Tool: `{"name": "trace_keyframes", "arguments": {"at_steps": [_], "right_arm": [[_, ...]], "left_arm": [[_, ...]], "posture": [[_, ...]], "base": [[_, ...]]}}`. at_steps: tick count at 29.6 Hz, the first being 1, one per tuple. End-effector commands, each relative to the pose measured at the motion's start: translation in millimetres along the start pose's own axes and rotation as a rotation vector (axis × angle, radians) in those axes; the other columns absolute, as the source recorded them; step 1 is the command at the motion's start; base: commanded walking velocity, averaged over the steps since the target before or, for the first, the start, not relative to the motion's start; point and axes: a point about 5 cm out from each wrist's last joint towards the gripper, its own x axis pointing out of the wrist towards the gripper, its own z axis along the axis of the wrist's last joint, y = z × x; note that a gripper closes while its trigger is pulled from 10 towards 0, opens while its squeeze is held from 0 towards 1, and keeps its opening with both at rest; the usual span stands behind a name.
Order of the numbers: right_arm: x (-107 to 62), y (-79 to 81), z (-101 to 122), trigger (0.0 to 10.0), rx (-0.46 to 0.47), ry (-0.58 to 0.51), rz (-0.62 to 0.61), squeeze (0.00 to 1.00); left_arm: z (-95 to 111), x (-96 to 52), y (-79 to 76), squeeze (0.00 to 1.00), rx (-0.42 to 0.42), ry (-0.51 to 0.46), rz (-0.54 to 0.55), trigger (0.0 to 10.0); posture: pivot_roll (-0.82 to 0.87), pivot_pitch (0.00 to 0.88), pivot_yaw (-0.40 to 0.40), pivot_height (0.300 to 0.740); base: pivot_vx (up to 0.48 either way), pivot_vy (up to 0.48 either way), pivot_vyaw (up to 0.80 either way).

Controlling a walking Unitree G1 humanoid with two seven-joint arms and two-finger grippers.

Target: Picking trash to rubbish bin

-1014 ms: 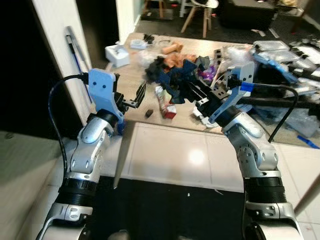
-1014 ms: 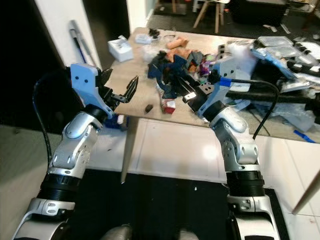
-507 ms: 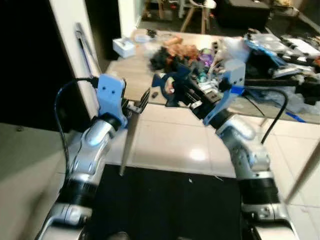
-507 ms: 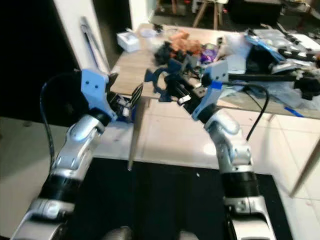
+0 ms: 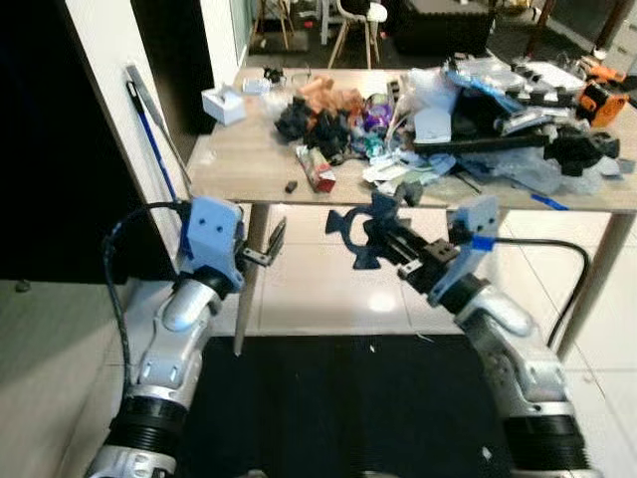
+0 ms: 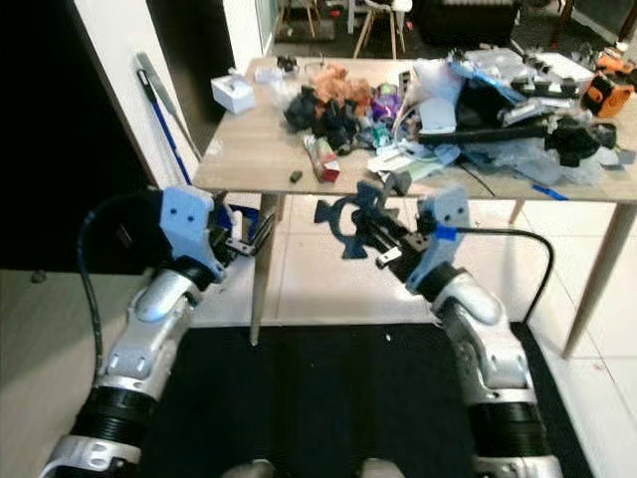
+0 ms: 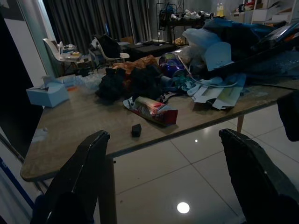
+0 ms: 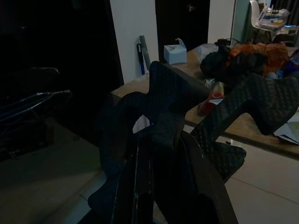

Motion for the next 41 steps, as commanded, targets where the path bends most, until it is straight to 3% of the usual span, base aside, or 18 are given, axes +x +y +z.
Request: {"name": "trace_keyframes", "arguments": {"at_steps": [1,10,17,25,34,41], "right_arm": [[-0.1,0.5,1,10.0,-0.009,-0.006,0.002,0.0],[5.7,-9.3,6,10.0,-0.023,-0.002,-0.025,0.0],[11.6,-2.5,3,10.0,-0.001,-0.004,0.001,0.0],[9.8,1.8,-5,10.0,0.053,0.008,0.062,0.0],[2.2,-1.7,-4,10.0,0.068,0.03,0.124,0.0],[1.8,0.3,-4,10.0,0.072,0.035,0.149,0.0]], "left_arm": [[-2,-1.8,4.0,0.0,0.027,0.012,0.004,10.0],[4,4.4,8.6,0.0,0.035,-0.014,0.027,10.0],[2,3.8,5.8,0.0,0.01,-0.021,0.023,10.0],[-5,-9.5,3.8,0.0,-0.041,-0.048,-0.01,10.0],[-10,-25.5,20.2,0.0,-0.035,-0.06,-0.112,10.0],[-13,-33.2,10.7,0.0,-0.108,-0.082,-0.216,10.0]], "posture": [[-0.06,0.0,0.015,0.74],[-0.06,0.0,0.007,0.74],[-0.06,0.0,0.001,0.74],[-0.05,0.0,-0.006,0.74],[-0.06,0.0,-0.014,0.74],[-0.06,0.0,-0.016,0.74]], "base": [[0.0,0.0,0.0],[0.0,0.0,-0.3],[0.0,0.0,-0.79],[0.0,0.0,-0.79],[0.0,0.0,-0.79],[0.0,0.0,-0.79]]}}
